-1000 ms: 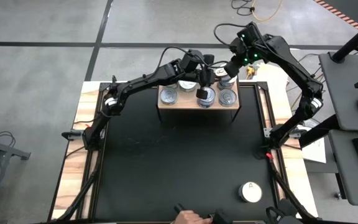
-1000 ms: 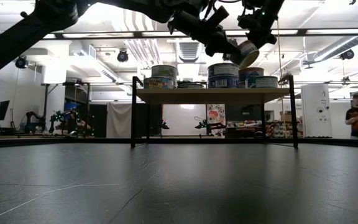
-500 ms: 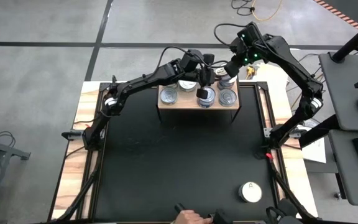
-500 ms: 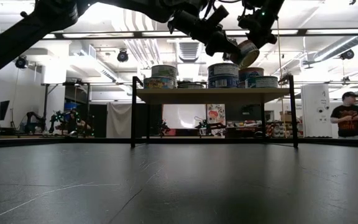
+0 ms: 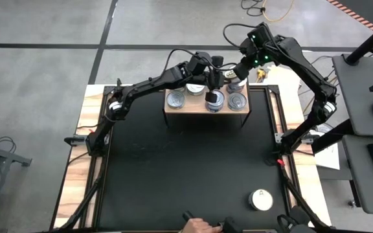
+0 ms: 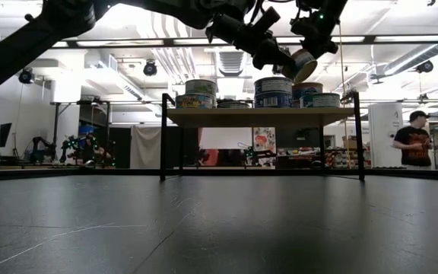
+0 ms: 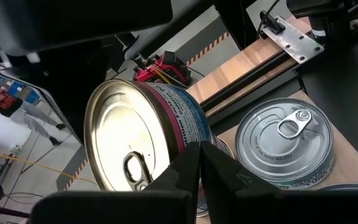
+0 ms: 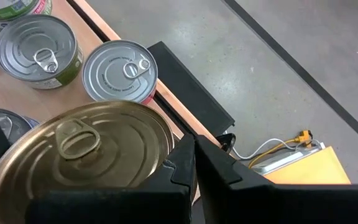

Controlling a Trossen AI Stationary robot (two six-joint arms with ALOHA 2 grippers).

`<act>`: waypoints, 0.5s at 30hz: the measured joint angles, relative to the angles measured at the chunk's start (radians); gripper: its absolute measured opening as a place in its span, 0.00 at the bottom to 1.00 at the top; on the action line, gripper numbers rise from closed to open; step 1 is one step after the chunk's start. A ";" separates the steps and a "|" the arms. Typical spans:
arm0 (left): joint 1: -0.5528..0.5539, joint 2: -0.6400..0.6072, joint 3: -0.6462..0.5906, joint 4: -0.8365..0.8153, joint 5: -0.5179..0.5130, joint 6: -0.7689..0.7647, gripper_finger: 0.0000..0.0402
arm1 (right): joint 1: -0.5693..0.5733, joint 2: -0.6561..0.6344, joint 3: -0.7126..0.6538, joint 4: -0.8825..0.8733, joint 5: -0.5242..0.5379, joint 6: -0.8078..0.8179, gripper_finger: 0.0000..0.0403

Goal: Stack canned seafood by type on shelf
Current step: Stack the blue pink tuna can on top of the blue pink tuna can on the shelf

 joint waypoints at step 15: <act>0.001 0.000 -0.001 0.004 0.000 -0.008 0.00 | 0.000 0.000 0.000 0.008 0.000 -0.008 0.02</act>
